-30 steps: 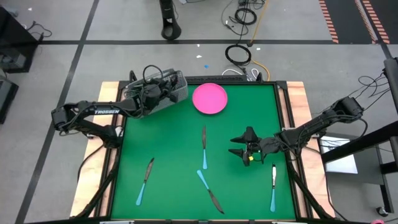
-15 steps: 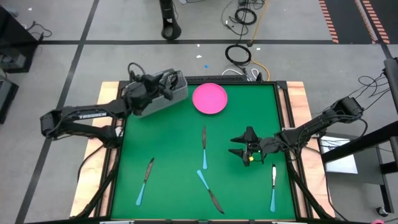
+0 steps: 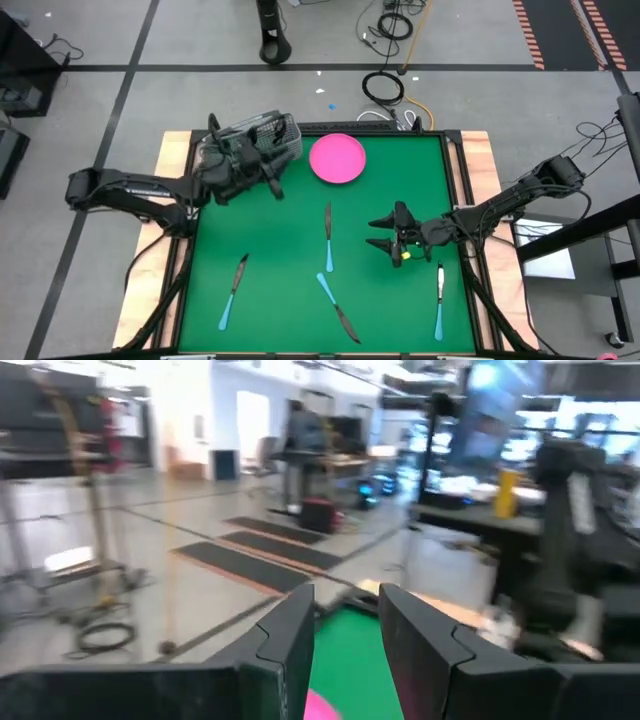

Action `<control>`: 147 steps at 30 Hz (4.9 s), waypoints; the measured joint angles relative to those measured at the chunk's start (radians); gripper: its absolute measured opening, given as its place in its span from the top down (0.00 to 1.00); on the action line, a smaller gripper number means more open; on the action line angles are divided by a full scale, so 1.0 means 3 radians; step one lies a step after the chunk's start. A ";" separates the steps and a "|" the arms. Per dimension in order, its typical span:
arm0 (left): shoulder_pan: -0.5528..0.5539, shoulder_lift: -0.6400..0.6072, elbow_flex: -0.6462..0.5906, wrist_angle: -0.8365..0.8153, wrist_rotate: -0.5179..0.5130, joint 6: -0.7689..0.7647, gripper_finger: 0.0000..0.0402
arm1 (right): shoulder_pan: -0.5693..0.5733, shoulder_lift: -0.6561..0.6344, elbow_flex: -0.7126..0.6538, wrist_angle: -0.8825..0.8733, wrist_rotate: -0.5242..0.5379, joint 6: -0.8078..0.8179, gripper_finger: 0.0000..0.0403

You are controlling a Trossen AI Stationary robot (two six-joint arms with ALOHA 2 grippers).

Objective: Sort silverware
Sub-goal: Put the blue knife into the gray silverware holder

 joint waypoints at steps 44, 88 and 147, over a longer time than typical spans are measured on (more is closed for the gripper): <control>-0.0737 0.1767 0.0575 0.0200 0.1634 0.0893 0.71 | -0.0144 0.0001 0.0556 -0.0731 -0.0258 0.0142 0.38; -0.1242 0.1766 0.0575 0.0082 0.1352 0.1041 0.71 | 0.0727 0.1050 0.1893 -0.2109 -0.0273 0.1483 0.38; -0.1384 0.2720 0.1509 -0.0192 0.1550 0.1126 0.71 | 0.2230 0.2024 0.2679 -0.5305 -0.1682 0.5899 0.45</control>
